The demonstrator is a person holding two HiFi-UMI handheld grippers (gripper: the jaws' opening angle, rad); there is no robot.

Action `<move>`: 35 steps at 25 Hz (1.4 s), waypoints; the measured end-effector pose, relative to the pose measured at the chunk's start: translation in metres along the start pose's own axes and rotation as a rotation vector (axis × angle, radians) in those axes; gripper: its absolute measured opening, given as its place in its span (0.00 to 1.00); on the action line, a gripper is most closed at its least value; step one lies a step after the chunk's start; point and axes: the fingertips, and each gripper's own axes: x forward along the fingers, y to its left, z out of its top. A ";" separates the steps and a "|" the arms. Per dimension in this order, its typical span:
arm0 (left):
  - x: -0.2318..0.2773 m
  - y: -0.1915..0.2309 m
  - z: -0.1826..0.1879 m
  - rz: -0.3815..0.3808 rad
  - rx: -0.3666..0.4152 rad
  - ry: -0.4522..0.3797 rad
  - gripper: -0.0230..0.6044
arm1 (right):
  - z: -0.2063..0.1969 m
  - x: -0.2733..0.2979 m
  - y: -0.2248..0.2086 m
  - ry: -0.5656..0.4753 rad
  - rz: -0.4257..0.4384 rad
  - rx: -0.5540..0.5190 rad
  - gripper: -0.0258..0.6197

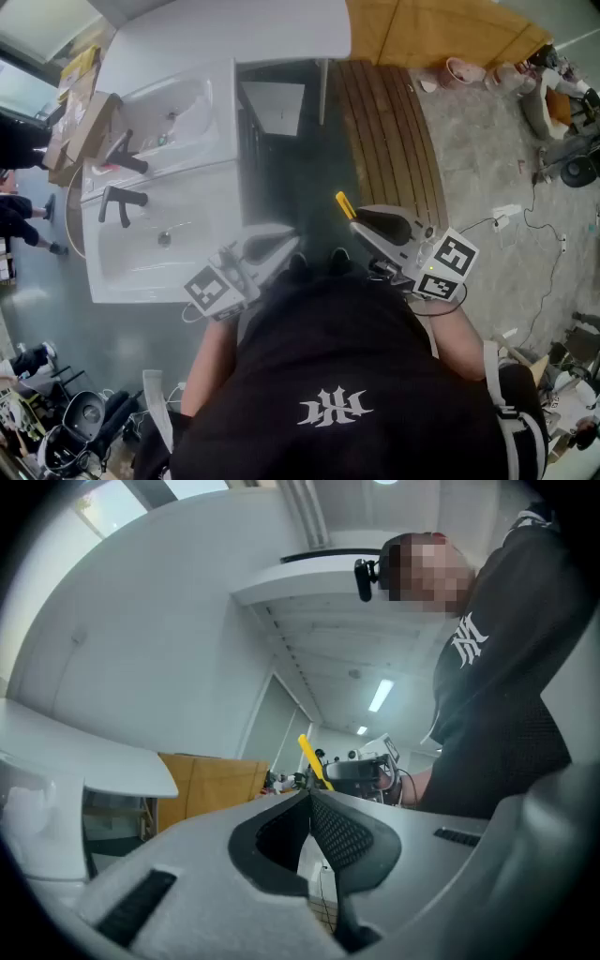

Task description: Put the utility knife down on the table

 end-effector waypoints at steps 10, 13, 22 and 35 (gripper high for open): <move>0.020 -0.023 -0.010 -0.056 -0.018 0.056 0.04 | 0.000 -0.021 -0.005 -0.001 -0.005 -0.009 0.13; 0.029 -0.027 -0.012 -0.063 -0.036 0.067 0.04 | -0.001 -0.030 -0.007 -0.005 -0.015 -0.018 0.13; 0.079 -0.032 -0.018 -0.054 -0.029 0.090 0.04 | 0.008 -0.098 -0.041 -0.097 -0.077 0.009 0.13; 0.119 -0.050 -0.021 0.046 -0.017 0.163 0.04 | -0.004 -0.145 -0.083 -0.113 -0.031 0.064 0.13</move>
